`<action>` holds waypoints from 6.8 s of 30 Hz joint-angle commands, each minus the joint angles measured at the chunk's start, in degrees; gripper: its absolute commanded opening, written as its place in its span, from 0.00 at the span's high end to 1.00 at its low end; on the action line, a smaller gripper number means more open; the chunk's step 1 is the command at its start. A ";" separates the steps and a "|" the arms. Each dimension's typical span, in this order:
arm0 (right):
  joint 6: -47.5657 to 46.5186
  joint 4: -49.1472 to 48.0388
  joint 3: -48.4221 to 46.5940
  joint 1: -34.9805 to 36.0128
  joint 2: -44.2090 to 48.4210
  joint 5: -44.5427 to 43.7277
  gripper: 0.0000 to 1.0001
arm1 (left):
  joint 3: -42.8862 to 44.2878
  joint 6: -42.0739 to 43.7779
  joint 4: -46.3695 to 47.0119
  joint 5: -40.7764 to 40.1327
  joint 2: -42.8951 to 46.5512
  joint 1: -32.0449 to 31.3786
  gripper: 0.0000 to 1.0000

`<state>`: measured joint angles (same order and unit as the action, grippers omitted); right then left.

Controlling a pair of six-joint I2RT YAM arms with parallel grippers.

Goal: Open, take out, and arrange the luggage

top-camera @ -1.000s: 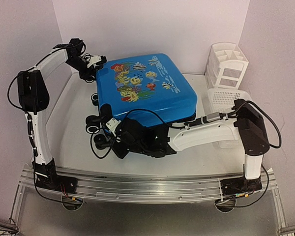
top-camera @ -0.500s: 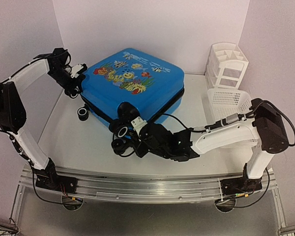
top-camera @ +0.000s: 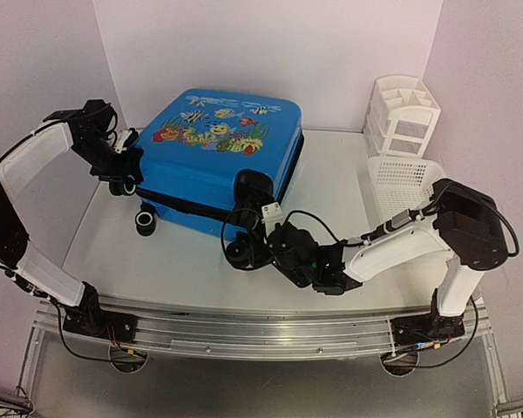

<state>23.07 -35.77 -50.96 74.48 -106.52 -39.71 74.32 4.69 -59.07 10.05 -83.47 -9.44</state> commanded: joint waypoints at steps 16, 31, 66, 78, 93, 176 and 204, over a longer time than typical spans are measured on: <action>3.93 -46.27 -2.53 1.69 -5.18 -16.24 1.00 | -4.24 -12.76 -4.62 18.10 8.63 -8.57 1.00; -2.27 -46.35 -6.79 4.68 -5.78 -22.98 1.00 | -4.97 -15.82 -2.31 21.71 11.06 -10.96 1.00; -0.87 18.15 -47.73 6.24 -19.33 2.51 1.00 | -8.29 -19.53 14.44 27.38 17.75 -18.29 1.00; -2.19 17.61 -60.79 4.26 -26.86 11.40 1.00 | -10.56 -22.41 17.88 25.69 23.89 -18.30 1.00; -4.86 9.19 -61.69 0.33 -29.62 15.62 1.00 | -11.79 -18.26 11.64 33.11 25.73 -17.84 1.00; 5.11 10.19 -11.98 2.17 -1.39 5.51 1.00 | 7.39 101.34 -15.10 17.27 7.98 -38.10 0.02; 7.91 9.58 -10.24 2.25 -3.30 7.83 1.00 | 11.05 111.06 -13.13 14.52 -7.70 -40.98 0.09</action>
<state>31.11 -25.18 -60.18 76.53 -108.84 -31.47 83.66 113.60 -72.86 24.33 -90.01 -48.82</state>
